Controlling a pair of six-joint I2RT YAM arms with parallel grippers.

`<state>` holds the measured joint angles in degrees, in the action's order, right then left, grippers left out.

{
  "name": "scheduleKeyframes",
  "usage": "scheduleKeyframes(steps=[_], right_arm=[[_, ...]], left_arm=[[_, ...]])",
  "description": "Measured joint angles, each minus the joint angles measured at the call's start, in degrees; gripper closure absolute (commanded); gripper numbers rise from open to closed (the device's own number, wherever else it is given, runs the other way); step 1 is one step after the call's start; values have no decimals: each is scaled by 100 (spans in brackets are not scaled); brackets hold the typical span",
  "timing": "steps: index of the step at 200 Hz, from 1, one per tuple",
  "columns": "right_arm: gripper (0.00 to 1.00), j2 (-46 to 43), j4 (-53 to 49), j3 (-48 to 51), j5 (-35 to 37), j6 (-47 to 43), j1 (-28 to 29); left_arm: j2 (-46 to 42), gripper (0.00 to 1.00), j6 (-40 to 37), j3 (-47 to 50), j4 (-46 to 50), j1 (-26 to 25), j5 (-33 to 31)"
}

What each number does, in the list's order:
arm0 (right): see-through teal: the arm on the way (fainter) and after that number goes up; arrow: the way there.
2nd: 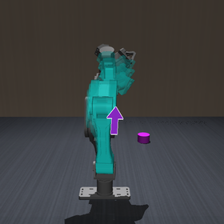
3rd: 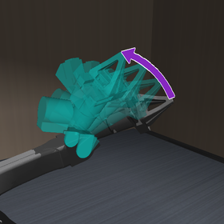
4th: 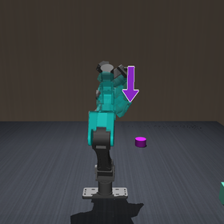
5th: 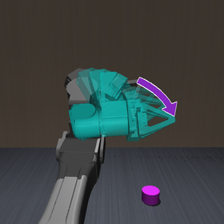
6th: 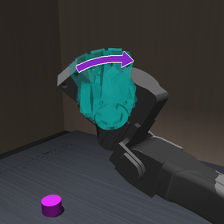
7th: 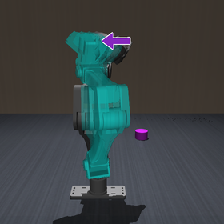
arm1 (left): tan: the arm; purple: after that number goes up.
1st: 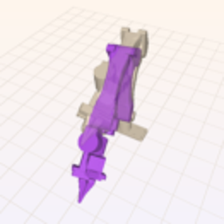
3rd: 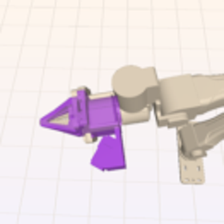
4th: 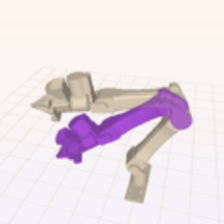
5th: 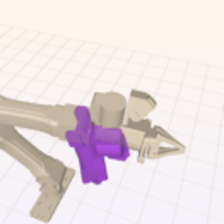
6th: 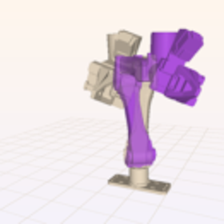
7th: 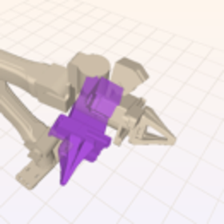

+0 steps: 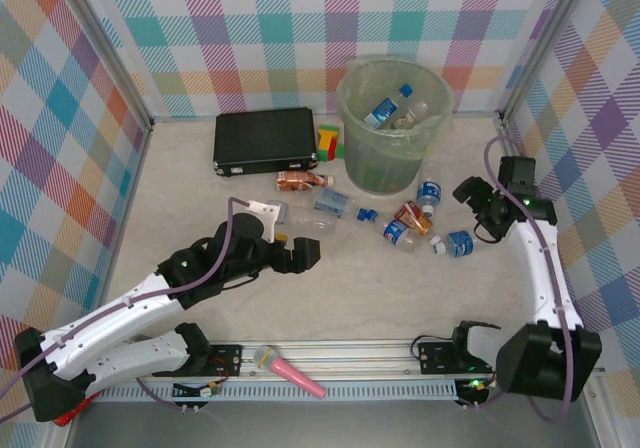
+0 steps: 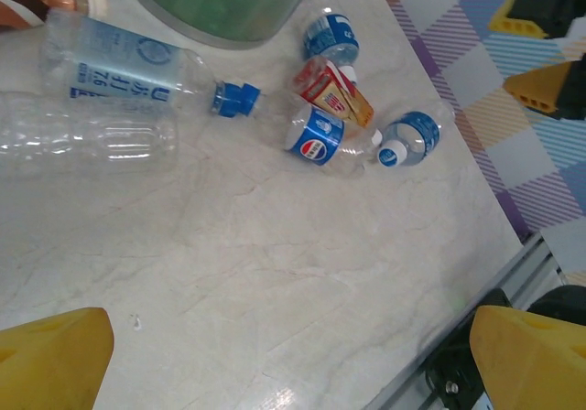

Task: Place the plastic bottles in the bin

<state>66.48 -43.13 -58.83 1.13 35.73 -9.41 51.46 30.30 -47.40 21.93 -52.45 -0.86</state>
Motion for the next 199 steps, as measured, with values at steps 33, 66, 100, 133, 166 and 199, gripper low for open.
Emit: scheduleKeyframes(steps=[33, 66, 100, 133, 166, 199], right_arm=[[19, 636, 2, 2, -326, 118, -570], [18, 1388, -74, -85, -433, 166, -859], [16, 1818, -168, -227, -424, 160, -1056], [16, 2129, -181, -361, -444, 157, -1320], [14, 2459, -229, -365, -474, 157, -1473], [17, 2568, -232, -365, -533, 157, -1534]], left_arm=[[125, 0, -17, 11, -157, -136, 42], [133, 0, -17, 111, -315, -153, 90], [131, 0, -17, 212, -415, -186, 151], [76, 0, -31, 299, -435, -186, 151], [-52, 0, -59, 365, -435, -186, 149], [-125, 0, -107, 396, -437, -186, 146]])
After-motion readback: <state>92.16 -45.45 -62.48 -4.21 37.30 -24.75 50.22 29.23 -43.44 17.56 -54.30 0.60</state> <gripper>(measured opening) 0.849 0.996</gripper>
